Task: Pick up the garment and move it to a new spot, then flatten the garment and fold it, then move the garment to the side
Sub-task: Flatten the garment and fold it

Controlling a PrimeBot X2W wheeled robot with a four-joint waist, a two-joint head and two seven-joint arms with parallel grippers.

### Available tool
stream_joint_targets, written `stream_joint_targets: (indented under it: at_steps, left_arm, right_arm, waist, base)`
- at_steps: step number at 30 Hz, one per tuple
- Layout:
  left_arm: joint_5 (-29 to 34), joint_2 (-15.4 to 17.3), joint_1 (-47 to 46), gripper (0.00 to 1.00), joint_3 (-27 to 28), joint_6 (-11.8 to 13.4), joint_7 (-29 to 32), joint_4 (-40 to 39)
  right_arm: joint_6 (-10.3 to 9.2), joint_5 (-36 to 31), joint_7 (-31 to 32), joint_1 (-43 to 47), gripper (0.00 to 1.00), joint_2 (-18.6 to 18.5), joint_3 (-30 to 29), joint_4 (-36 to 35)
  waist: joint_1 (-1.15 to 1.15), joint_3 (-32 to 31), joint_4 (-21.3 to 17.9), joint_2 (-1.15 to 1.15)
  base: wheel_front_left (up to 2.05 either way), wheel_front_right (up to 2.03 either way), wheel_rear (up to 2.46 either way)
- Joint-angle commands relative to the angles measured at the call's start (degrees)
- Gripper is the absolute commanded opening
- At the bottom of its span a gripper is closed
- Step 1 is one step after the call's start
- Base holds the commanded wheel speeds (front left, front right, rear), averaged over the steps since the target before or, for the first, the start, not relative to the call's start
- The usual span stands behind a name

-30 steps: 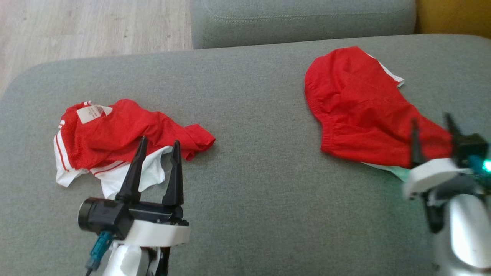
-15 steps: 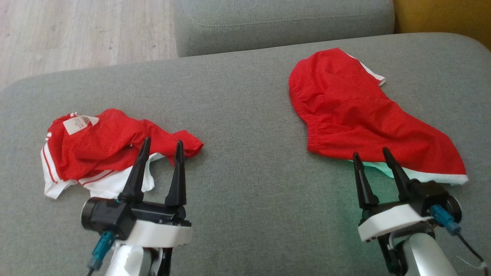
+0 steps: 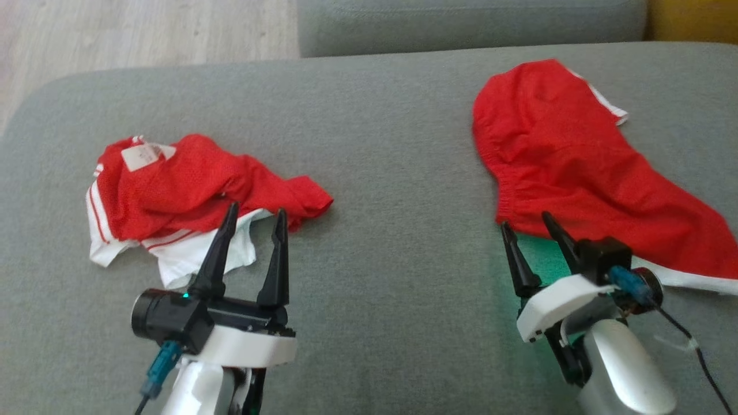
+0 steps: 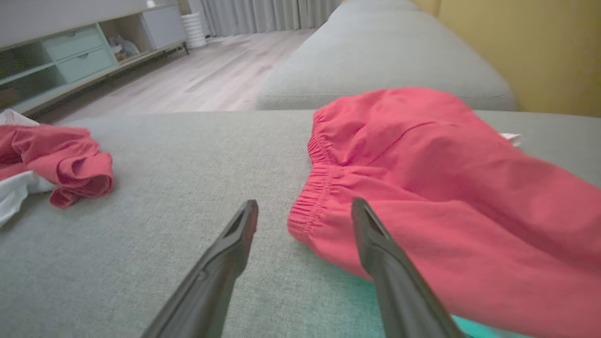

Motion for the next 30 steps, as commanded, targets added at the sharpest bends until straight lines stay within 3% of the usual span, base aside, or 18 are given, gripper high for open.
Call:
stream_joint_targets:
  at_steps: [1,14,15,16,21,30]
  left_arm:
    - [0.8,0.0,-2.8,1.00,1.5,0.0,-0.3,-1.7]
    - [1.0,-0.2,-4.0,1.00,1.1,-0.4,-0.3,-1.4]
    - [1.0,-0.2,-4.0,1.00,1.1,-0.4,-0.3,-1.3]
    - [1.0,-0.2,-4.1,1.00,1.2,-0.4,-0.3,-1.3]
    - [1.4,-0.2,-4.1,1.00,1.4,-0.2,-0.3,-1.0]
    - [1.3,-0.3,-4.0,1.00,1.4,-0.1,-0.3,-0.4]
  right_arm:
    - [-0.04,0.0,0.1,-2.8,1.00,-0.2,0.9,-0.7]
    - [-0.04,4.0,0.3,-12.4,1.00,-0.1,-1.0,16.4]
    - [-0.04,4.4,0.2,-12.9,0.73,-0.1,-0.7,17.5]
    - [-0.04,4.9,-0.1,-13.4,0.00,-0.1,-0.3,18.4]
    - [-0.04,8.2,-2.4,-15.5,0.00,-0.1,3.4,21.1]
    - [-0.04,17.3,-3.4,-15.8,0.00,-0.1,18.1,17.2]
  waist:
    - [0.00,0.8,0.9,0.00]
    - [0.00,3.1,3.9,0.00]
    - [0.00,3.1,4.0,0.00]
    - [0.00,3.2,4.0,0.00]
    - [0.00,2.9,3.3,0.00]
    - [0.00,1.6,2.2,0.00]
  base:
    - [0.00,0.00,0.00]
    - [0.00,0.00,0.00]
    - [0.00,0.00,0.00]
    - [0.00,0.00,0.00]
    - [0.00,0.00,0.00]
    - [0.00,0.00,0.00]
